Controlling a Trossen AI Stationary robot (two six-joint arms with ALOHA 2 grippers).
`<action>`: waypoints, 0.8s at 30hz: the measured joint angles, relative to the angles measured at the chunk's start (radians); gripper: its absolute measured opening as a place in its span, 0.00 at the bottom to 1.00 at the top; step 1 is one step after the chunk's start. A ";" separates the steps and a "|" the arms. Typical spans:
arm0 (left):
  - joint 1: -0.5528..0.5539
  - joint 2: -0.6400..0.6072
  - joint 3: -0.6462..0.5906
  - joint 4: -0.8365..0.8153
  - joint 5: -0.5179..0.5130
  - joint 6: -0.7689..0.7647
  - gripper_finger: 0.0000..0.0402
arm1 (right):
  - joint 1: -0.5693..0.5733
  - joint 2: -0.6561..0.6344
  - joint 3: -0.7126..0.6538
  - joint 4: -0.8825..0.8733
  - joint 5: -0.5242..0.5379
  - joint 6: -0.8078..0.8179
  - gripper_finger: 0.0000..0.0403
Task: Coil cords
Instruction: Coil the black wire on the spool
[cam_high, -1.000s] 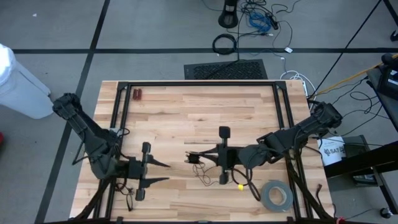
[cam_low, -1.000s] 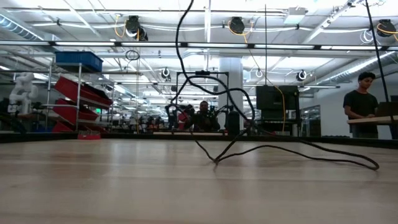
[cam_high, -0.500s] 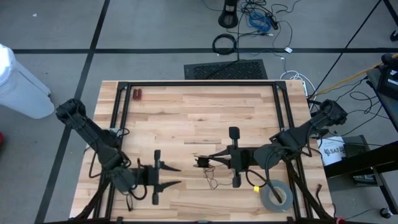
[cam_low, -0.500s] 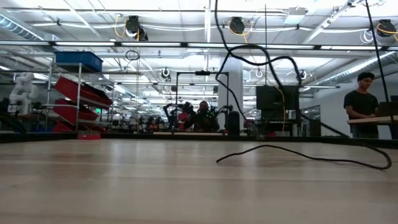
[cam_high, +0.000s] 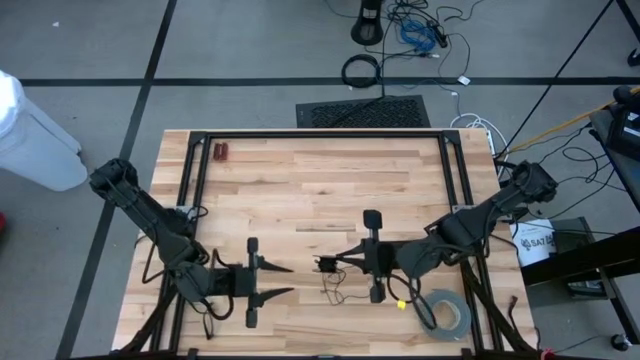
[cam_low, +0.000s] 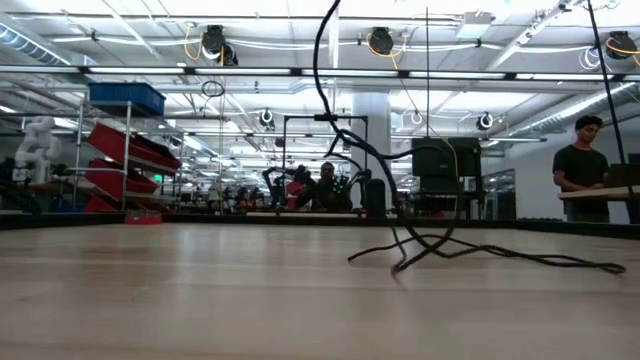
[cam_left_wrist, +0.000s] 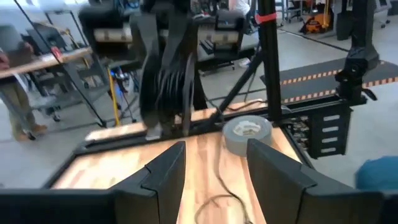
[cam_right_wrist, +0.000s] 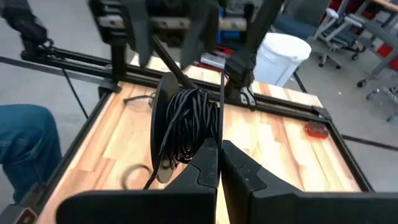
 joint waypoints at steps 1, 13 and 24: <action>0.002 -0.002 0.000 0.008 -0.010 0.011 0.44 | -0.008 0.000 -0.003 0.000 -0.009 0.005 0.00; 0.003 -0.004 0.000 0.009 -0.049 0.063 0.44 | 0.008 0.000 -0.009 -0.023 -0.068 0.030 0.00; 0.047 -0.035 0.000 0.076 -0.037 0.136 0.44 | 0.019 -0.002 -0.009 -0.024 -0.072 0.005 0.00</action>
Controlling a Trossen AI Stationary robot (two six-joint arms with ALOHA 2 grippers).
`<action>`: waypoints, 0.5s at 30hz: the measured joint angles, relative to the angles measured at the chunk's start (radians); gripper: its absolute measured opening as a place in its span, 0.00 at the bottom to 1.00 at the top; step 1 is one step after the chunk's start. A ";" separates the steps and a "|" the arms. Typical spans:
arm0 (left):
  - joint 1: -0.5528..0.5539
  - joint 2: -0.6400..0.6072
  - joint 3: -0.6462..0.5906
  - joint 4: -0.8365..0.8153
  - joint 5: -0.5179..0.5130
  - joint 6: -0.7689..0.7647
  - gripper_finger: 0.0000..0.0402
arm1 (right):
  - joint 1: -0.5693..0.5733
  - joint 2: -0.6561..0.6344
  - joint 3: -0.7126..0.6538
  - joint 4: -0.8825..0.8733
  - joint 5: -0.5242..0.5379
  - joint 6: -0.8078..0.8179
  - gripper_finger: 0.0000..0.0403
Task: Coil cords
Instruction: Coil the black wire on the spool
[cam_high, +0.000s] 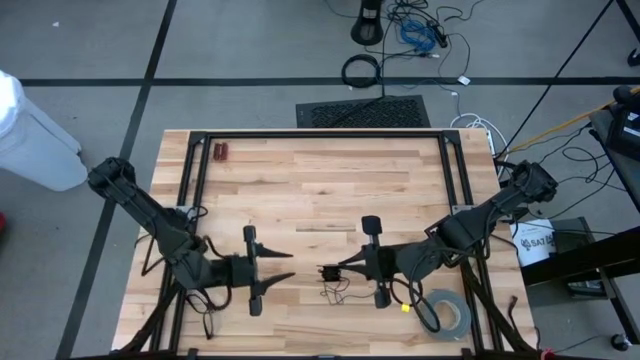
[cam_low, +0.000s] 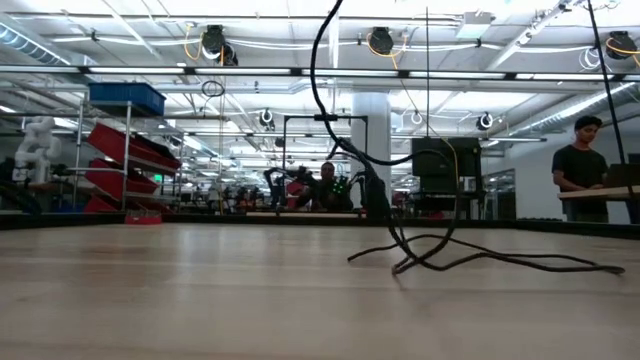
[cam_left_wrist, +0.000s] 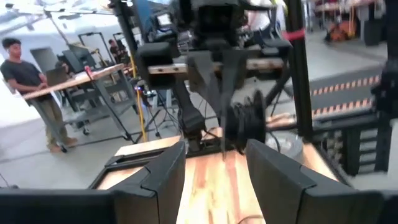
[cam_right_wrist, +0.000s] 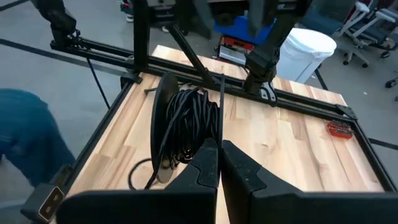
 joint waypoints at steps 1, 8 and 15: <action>0.001 -0.009 0.000 0.000 0.000 -0.021 0.44 | -0.001 -0.001 0.000 0.009 0.000 -0.006 0.00; -0.015 -0.047 0.000 -0.052 0.063 -0.056 0.44 | -0.018 -0.005 0.000 0.060 -0.027 -0.057 0.00; -0.013 -0.035 0.000 -0.060 0.206 -0.070 0.44 | -0.029 -0.005 -0.001 0.095 -0.074 -0.070 0.00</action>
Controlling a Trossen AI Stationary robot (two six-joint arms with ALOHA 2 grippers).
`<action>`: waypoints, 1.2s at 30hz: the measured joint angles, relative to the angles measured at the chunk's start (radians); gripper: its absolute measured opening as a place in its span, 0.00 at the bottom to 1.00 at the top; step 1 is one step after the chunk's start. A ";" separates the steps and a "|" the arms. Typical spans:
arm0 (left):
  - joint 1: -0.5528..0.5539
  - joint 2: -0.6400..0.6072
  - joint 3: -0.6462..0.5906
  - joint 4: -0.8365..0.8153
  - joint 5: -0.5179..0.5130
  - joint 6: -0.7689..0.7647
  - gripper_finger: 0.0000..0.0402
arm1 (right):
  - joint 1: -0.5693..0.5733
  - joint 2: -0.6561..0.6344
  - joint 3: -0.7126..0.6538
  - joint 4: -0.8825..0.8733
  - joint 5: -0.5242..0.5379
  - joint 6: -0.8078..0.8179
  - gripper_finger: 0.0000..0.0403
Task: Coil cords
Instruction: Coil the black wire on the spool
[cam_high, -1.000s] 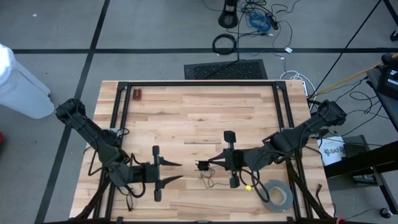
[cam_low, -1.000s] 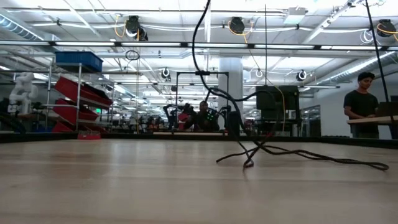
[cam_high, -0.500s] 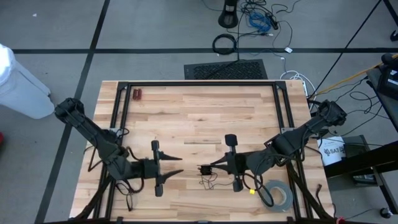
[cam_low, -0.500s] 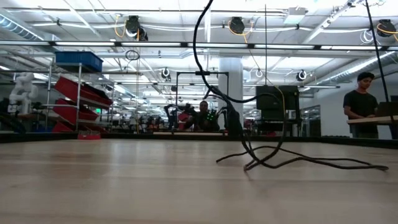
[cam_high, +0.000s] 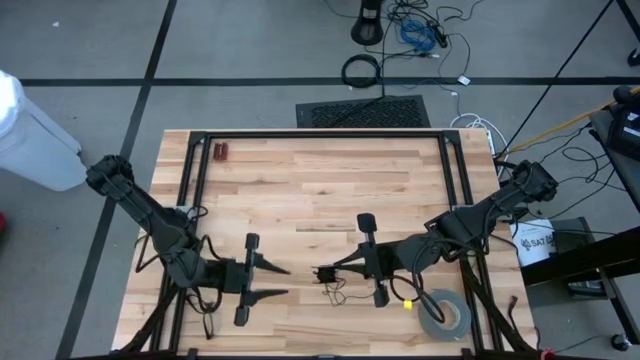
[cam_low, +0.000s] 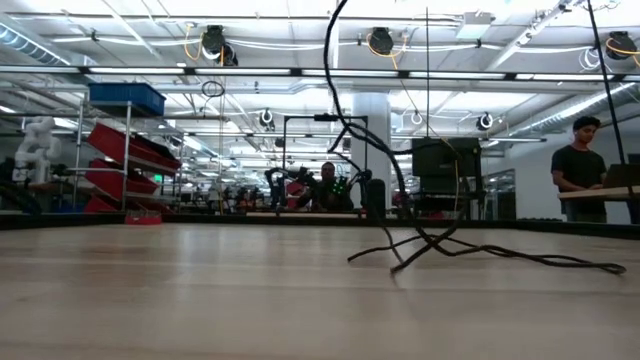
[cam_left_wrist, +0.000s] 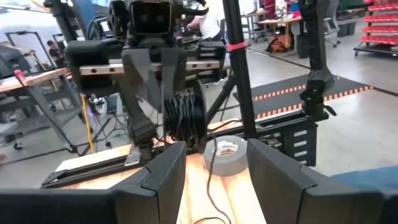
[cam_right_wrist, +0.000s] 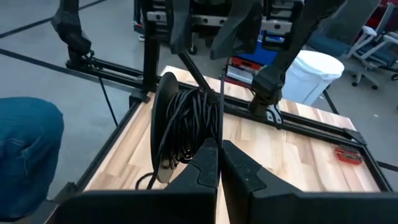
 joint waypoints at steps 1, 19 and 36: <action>0.004 0.000 0.000 -0.002 0.001 -0.001 0.44 | 0.000 0.000 0.000 0.005 0.000 -0.001 0.00; 0.028 0.144 0.000 0.252 -0.076 0.105 0.44 | -0.019 0.000 0.000 0.065 0.008 -0.029 0.00; 0.052 0.190 0.000 0.367 -0.076 0.105 0.44 | -0.037 0.000 0.000 0.091 0.048 -0.029 0.00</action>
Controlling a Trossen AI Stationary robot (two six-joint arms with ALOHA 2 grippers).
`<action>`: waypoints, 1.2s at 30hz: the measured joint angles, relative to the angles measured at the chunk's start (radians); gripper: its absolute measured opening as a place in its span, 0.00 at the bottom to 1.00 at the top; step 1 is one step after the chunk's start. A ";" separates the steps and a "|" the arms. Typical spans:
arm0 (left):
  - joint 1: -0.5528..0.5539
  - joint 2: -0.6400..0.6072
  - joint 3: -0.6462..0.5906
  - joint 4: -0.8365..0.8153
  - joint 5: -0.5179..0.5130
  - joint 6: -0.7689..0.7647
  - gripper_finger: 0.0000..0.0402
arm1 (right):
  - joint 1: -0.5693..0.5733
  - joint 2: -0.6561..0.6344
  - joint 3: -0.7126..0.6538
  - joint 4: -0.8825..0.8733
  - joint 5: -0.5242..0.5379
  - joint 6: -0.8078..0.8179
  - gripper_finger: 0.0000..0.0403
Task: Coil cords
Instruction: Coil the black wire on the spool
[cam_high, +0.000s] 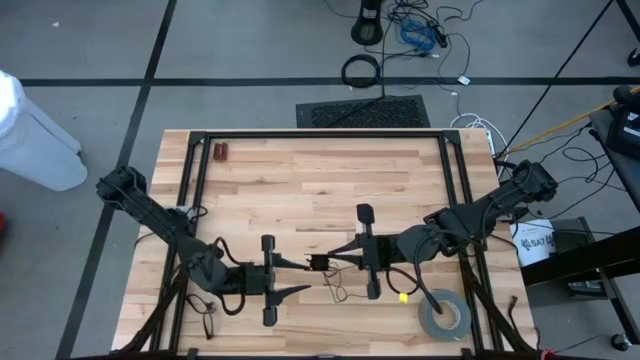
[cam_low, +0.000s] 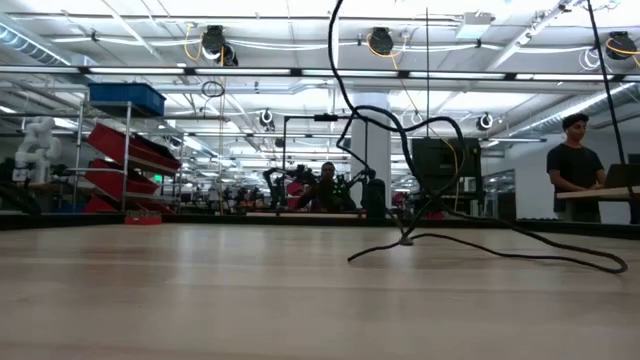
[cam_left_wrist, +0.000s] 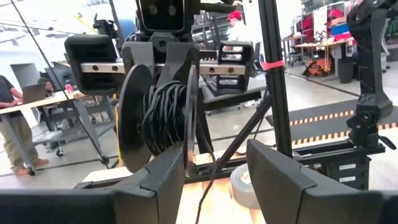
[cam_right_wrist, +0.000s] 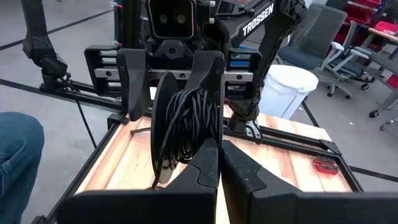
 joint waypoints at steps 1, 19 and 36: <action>0.001 0.000 0.000 0.002 0.000 0.000 0.44 | 0.000 0.001 0.000 0.000 0.000 0.000 0.00; 0.010 0.000 0.000 0.057 -0.025 0.000 0.14 | 0.000 0.002 0.000 0.014 -0.001 0.003 0.00; -0.024 -0.024 0.000 0.040 -0.081 -0.005 0.01 | 0.054 -0.078 0.002 -0.135 0.114 0.093 0.19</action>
